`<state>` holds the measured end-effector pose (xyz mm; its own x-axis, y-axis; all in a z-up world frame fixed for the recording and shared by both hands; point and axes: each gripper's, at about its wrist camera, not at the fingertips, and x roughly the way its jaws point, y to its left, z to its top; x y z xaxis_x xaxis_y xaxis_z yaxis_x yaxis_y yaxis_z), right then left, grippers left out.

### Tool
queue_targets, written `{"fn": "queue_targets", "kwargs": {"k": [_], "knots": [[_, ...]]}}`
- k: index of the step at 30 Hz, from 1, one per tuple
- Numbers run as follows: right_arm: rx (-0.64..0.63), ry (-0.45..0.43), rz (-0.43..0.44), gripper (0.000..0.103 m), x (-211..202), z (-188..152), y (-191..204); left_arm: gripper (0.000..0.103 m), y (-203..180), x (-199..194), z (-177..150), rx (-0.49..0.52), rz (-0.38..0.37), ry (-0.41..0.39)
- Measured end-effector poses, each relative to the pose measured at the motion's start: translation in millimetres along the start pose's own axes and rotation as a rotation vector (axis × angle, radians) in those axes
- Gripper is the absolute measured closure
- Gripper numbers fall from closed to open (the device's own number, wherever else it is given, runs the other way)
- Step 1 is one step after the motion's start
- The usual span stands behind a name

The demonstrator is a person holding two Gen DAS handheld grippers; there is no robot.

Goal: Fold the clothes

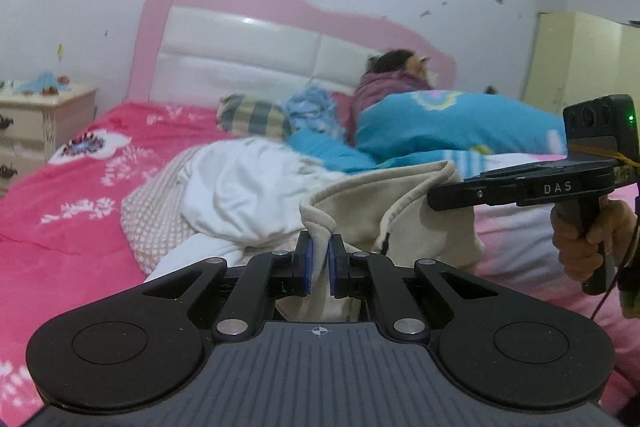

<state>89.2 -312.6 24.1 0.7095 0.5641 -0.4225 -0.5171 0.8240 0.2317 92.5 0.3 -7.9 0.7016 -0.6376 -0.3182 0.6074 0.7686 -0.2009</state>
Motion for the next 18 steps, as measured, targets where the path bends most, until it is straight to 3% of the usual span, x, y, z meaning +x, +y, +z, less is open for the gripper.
{"fn": "queue_targets", "kwargs": {"k": [10,14,18], "knots": [[0.031,-0.095,-0.058,0.094,-98,-83,112,0.097,-69,-119,-60,0.050,-0.055,0.002],[0.058,-0.056,-0.078,0.094,-119,-124,152,0.097,-80,-146,-90,-0.036,-0.053,0.067],[0.099,0.039,-0.101,0.094,-123,-164,174,0.097,-89,-160,-120,-0.079,-0.056,0.155]]}}
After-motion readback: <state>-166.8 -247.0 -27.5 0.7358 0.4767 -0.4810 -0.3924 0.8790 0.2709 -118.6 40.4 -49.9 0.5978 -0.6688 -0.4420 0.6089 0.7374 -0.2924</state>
